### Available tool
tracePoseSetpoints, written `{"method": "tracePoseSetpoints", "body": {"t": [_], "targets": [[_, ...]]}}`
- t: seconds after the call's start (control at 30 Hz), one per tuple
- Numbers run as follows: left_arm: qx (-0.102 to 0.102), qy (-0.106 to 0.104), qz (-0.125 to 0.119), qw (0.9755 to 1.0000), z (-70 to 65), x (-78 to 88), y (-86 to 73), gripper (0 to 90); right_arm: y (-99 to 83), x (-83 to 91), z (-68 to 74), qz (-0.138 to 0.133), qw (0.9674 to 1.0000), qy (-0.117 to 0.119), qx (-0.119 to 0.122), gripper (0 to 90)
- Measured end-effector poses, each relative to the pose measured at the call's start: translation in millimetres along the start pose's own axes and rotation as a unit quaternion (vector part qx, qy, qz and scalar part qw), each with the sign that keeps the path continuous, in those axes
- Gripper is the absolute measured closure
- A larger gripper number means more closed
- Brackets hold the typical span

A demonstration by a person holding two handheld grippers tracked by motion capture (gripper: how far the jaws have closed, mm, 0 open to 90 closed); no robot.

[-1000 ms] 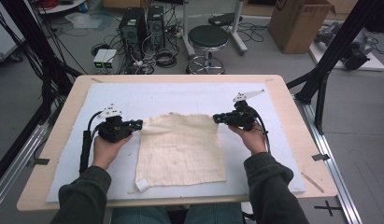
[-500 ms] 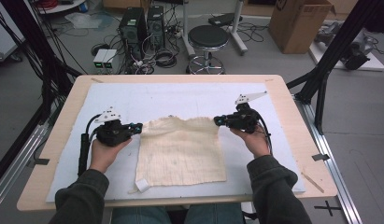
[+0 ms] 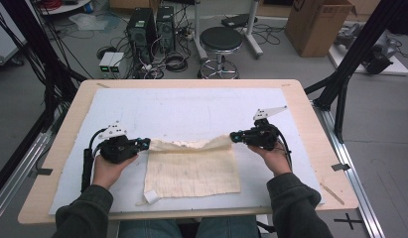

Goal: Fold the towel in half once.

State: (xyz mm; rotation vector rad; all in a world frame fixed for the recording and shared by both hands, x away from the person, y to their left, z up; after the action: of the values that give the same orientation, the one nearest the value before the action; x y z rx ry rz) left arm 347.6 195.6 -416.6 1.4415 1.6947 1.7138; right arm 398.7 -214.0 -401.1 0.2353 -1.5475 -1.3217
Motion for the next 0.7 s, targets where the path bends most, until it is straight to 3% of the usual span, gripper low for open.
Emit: {"method": "tracePoseSetpoints", "body": {"t": [0.7], "targets": [[-0.014, -0.016, 0.006, 0.9998, -14.9, 7.6, -7.3, 87.0, -9.1, 11.3, 10.1, -0.009, 0.9999, 0.011, 0.002, 86.4]]}}
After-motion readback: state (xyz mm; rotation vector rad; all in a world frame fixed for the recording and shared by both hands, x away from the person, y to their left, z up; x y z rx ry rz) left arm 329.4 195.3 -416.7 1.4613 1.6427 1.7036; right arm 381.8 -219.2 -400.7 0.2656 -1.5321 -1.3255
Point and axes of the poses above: each handheld gripper's, and its own axes: x roughly backward along the jaws, y roughly out of its top, z roughly to its left, the point moved 3 cm from there along -x, roughly forward along the jaws, and after that the axes turned 11 degrees about -y, right-handed, at the moved point
